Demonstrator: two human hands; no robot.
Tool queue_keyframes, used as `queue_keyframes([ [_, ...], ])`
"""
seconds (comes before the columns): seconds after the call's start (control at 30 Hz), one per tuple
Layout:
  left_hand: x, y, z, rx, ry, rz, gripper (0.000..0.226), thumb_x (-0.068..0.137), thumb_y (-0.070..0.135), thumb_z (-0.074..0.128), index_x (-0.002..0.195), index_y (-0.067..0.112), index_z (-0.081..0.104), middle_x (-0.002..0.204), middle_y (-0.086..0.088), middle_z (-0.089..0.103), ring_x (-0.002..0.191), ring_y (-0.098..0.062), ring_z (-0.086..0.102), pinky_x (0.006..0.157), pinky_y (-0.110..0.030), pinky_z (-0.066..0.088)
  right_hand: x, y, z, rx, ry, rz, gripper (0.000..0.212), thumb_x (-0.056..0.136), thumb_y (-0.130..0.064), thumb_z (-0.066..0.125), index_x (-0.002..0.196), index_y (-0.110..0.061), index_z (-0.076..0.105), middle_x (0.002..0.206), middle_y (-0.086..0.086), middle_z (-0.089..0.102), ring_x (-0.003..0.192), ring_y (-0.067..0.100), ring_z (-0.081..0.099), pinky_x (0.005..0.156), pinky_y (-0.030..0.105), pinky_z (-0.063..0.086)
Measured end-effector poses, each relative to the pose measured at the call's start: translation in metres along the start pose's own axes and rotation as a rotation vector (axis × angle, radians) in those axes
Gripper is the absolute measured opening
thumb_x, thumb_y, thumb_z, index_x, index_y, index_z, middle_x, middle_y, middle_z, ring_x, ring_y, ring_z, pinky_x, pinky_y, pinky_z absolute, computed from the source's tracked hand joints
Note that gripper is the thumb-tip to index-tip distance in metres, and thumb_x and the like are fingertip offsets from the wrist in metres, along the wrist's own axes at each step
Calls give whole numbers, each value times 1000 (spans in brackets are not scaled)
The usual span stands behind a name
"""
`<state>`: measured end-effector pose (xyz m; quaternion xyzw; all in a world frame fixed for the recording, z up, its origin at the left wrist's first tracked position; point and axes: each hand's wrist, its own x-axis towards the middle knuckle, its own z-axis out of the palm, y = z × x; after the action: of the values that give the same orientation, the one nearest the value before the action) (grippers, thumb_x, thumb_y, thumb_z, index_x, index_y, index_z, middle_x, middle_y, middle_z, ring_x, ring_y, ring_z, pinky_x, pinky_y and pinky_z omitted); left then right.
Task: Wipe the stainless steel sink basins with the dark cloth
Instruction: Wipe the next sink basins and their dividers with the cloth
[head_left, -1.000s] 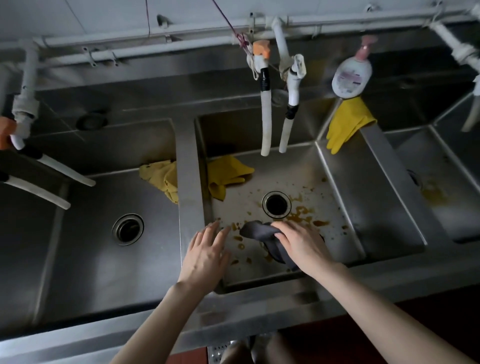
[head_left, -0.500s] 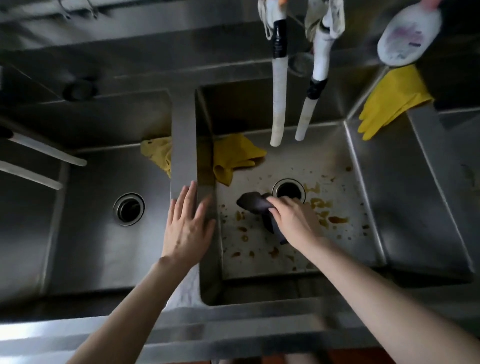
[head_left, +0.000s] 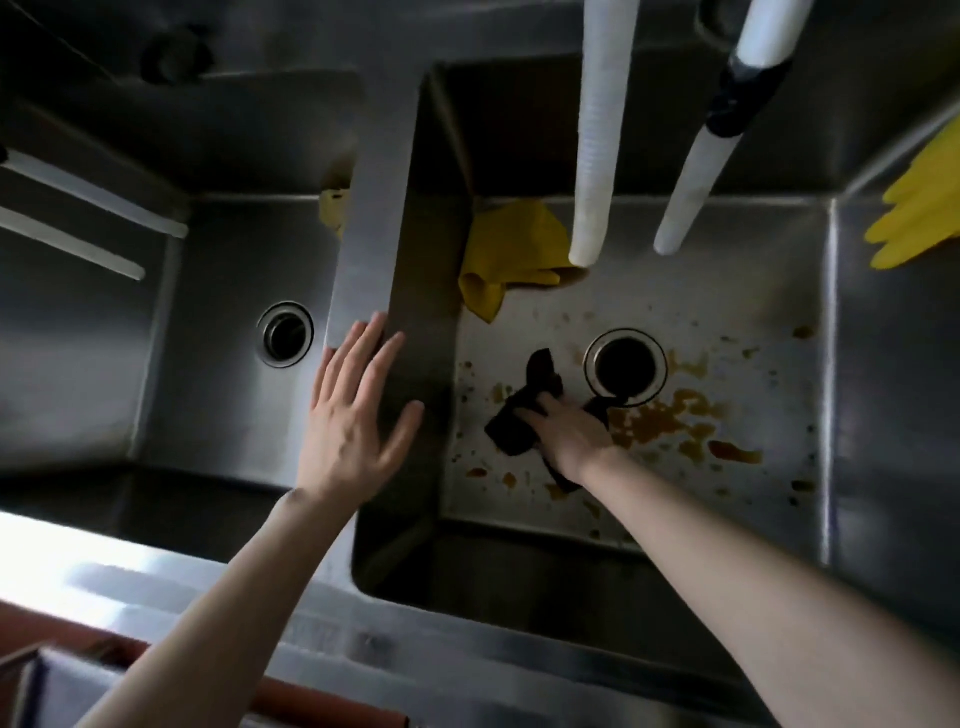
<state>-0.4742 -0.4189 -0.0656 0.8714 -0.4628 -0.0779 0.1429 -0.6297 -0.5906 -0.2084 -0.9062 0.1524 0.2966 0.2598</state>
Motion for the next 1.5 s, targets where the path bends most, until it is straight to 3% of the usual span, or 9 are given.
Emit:
queue_keyframes([
  [0.17,0,2,-2,-59,28,-24,62,89,38,49,144,11,36,156,-7,28,147,-21,18,119,-47,15,7,-3,26,-321,56,-73,63,98,-22,45,152,-29,13,160,2,-3,143,35,5,114,49,16],
  [0.4,-3,1,-1,-50,102,-87,63,88,39,49,143,9,38,153,-6,33,145,-19,22,119,-34,13,20,6,43,-265,158,-239,68,96,-10,42,153,-27,10,161,1,-3,146,33,6,117,42,7],
  [0.6,-2,1,0,-75,121,-52,62,87,36,50,141,9,39,151,-7,36,144,-20,25,116,-45,25,88,-2,5,-139,322,-17,66,97,-11,40,153,-26,8,161,1,-2,145,34,8,118,40,5],
  [0.77,-3,1,1,-81,130,-48,61,87,35,51,140,9,41,151,-6,36,144,-20,26,112,-51,29,114,-21,2,-51,387,83,55,100,-22,40,152,-25,20,160,0,12,141,36,17,113,43,21],
  [0.9,-3,1,1,-68,119,-49,60,87,35,51,141,10,41,151,-8,36,143,-21,27,111,-54,30,81,-27,28,-170,290,-107,55,101,-31,38,151,-29,17,159,-3,11,133,35,25,102,43,31],
  [1.13,-4,-1,3,-28,100,-46,60,87,37,51,139,8,43,151,-10,36,143,-25,28,111,-53,28,11,-30,80,-394,-80,-546,56,99,-32,42,151,-33,20,160,-4,7,138,34,18,105,44,28],
  [1.23,-4,-1,3,-32,97,-46,60,87,37,51,139,9,43,151,-9,35,143,-25,27,111,-53,28,16,-17,76,-433,6,-599,57,98,-25,41,150,-35,22,160,-6,8,140,31,21,104,41,31],
  [1.43,-3,-3,2,-59,100,-41,57,87,32,51,138,9,44,150,-11,37,143,-25,28,111,-54,28,76,-10,43,-205,353,-156,66,79,-21,71,140,-30,46,149,1,40,121,37,47,89,43,49],
  [1.5,-3,-4,2,-67,97,-35,57,87,33,50,139,10,44,150,-11,36,143,-25,28,110,-54,28,92,-15,34,-95,390,-67,57,88,-26,63,142,-27,44,150,4,37,121,40,42,94,45,47],
])
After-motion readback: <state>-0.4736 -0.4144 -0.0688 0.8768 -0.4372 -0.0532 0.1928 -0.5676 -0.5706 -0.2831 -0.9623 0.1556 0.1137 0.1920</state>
